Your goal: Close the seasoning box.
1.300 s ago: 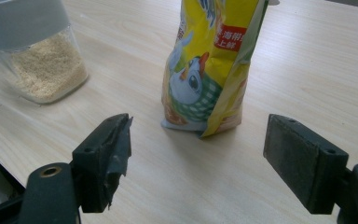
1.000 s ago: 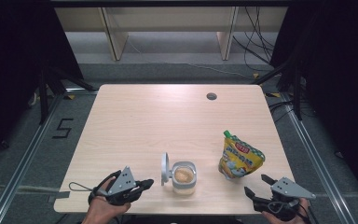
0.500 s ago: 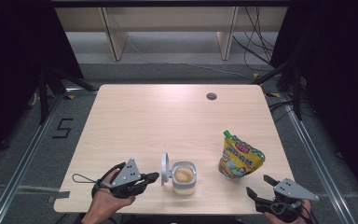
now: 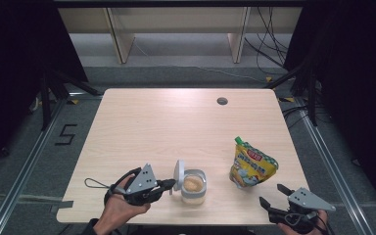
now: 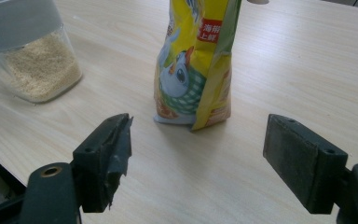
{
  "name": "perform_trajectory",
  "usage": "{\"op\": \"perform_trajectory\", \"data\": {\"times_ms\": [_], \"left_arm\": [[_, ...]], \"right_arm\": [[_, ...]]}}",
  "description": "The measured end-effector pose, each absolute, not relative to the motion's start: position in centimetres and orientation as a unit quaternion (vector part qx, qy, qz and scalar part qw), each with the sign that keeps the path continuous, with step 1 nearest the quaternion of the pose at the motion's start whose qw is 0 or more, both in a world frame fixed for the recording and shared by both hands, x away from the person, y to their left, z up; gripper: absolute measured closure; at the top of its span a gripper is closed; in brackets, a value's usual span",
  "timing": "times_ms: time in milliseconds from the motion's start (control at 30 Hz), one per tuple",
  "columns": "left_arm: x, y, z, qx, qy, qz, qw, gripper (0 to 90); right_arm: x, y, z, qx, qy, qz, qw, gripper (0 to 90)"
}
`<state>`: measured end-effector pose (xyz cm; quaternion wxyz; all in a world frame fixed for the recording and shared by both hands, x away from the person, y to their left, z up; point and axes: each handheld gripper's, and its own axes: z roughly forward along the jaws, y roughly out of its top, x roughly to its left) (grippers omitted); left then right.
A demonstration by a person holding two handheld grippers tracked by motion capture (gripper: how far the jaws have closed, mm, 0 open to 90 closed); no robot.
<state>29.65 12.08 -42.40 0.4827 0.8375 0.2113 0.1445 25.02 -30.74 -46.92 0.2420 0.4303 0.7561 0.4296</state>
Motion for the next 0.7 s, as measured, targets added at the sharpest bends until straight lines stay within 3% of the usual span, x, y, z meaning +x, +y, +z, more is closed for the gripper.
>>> {"op": "perform_trajectory", "data": {"times_ms": [433,700], "left_arm": [[29.7,11.9,-42.1,0.832,0.204,0.143,0.496,88.2],[29.4,12.7,-42.3,0.823,0.227,0.125,0.506,80.8]], "right_arm": [[25.1,-30.7,-47.0,0.426,0.76,0.433,0.233,24.4],[25.1,-30.6,-47.0,0.428,0.759,0.432,0.232,24.4]]}}
